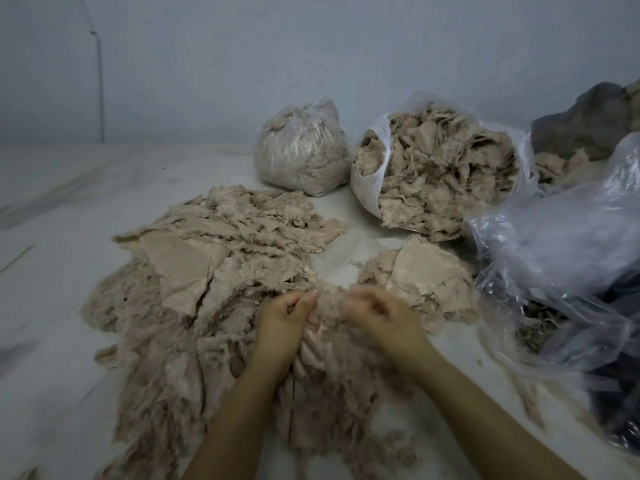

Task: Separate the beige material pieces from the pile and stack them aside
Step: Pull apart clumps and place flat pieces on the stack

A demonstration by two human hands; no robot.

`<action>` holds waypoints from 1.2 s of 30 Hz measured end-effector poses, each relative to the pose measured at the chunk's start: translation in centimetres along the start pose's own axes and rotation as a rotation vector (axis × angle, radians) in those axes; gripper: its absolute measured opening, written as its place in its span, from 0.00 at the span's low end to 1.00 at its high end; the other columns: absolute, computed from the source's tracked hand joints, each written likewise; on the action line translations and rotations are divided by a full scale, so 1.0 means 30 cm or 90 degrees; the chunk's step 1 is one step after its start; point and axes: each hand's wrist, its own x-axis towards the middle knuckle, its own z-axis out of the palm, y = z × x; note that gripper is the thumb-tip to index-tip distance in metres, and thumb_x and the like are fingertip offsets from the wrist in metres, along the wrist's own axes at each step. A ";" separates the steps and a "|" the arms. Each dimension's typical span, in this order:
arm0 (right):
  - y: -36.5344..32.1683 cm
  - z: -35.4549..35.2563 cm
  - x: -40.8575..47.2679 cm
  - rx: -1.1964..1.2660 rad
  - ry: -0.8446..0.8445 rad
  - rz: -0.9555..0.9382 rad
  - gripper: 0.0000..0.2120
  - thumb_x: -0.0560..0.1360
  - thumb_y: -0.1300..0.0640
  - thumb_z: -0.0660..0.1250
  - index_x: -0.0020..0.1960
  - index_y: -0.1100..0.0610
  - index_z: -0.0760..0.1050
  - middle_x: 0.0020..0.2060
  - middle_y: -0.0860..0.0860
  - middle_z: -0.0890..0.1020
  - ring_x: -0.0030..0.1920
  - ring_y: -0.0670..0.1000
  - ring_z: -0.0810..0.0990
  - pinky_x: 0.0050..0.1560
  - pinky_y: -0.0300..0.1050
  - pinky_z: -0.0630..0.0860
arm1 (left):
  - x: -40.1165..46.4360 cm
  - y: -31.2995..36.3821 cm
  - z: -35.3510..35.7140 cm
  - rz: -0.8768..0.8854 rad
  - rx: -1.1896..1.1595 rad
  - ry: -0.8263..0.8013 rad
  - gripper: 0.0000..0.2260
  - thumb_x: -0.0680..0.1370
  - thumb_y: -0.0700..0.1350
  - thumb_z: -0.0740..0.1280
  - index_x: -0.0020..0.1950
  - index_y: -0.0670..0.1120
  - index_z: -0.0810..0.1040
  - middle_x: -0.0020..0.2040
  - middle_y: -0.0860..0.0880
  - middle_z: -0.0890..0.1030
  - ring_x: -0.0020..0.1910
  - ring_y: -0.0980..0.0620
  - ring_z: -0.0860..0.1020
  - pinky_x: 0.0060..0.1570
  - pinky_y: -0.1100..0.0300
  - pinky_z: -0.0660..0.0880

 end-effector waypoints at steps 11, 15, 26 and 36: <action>0.045 0.075 -0.027 0.360 0.135 0.161 0.14 0.80 0.56 0.61 0.48 0.69 0.74 0.37 0.60 0.78 0.38 0.55 0.77 0.39 0.47 0.76 | -0.035 -0.003 -0.033 -0.069 -0.030 -0.120 0.14 0.76 0.44 0.67 0.30 0.48 0.77 0.27 0.52 0.75 0.28 0.56 0.71 0.30 0.62 0.68; 0.053 0.097 -0.031 0.382 0.131 0.168 0.11 0.80 0.58 0.61 0.46 0.66 0.75 0.39 0.61 0.80 0.39 0.56 0.78 0.43 0.51 0.76 | -0.047 0.032 -0.022 -0.106 -0.072 -0.194 0.11 0.77 0.52 0.64 0.46 0.46 0.80 0.38 0.55 0.83 0.38 0.57 0.80 0.38 0.69 0.74; 0.044 0.094 -0.024 0.278 0.162 0.064 0.07 0.75 0.62 0.68 0.39 0.59 0.77 0.31 0.57 0.79 0.33 0.55 0.76 0.36 0.48 0.74 | -0.067 0.041 -0.011 -0.109 -0.031 -0.243 0.11 0.76 0.40 0.69 0.33 0.42 0.76 0.26 0.50 0.74 0.23 0.58 0.71 0.24 0.67 0.67; 0.119 -0.066 -0.045 0.112 0.131 0.137 0.06 0.76 0.64 0.67 0.42 0.62 0.80 0.28 0.49 0.80 0.26 0.45 0.76 0.26 0.36 0.71 | -0.065 0.055 -0.069 -0.122 -0.116 -0.204 0.14 0.79 0.41 0.63 0.35 0.47 0.81 0.29 0.52 0.80 0.26 0.57 0.76 0.27 0.67 0.71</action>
